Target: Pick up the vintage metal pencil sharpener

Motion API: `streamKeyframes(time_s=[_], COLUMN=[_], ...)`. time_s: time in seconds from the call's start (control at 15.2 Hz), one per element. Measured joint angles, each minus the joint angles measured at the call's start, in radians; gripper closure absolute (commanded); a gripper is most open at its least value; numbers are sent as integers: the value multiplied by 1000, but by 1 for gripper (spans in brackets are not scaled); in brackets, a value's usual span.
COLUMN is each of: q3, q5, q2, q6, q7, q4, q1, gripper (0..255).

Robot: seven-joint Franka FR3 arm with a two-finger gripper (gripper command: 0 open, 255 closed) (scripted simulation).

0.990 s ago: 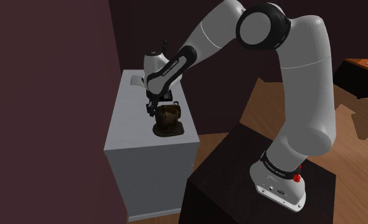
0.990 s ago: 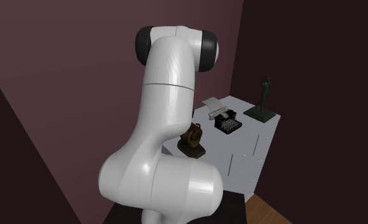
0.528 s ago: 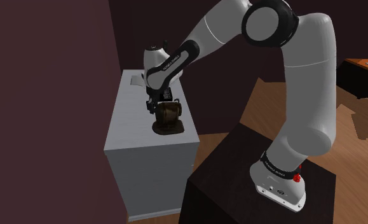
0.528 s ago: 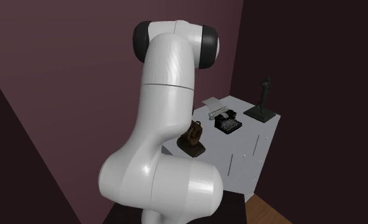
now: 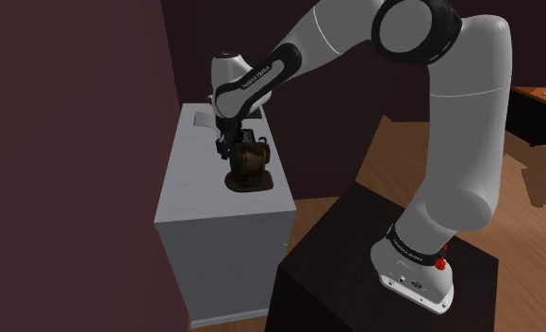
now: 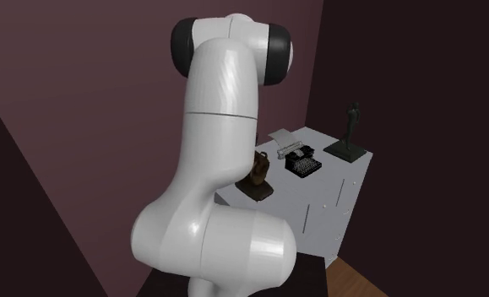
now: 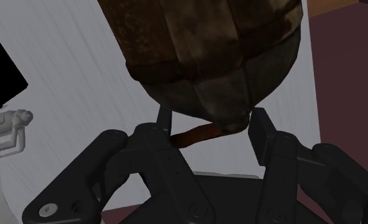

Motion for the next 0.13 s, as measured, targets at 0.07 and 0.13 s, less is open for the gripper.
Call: streamKeyframes(time_s=[0.07,0.13], q3=[1,1], q5=[2,4], q2=[-6,-15], q6=[-8,-16], q7=[-3,-5], q4=[2,1], q1=[-2,-3], gripper=[255,255])
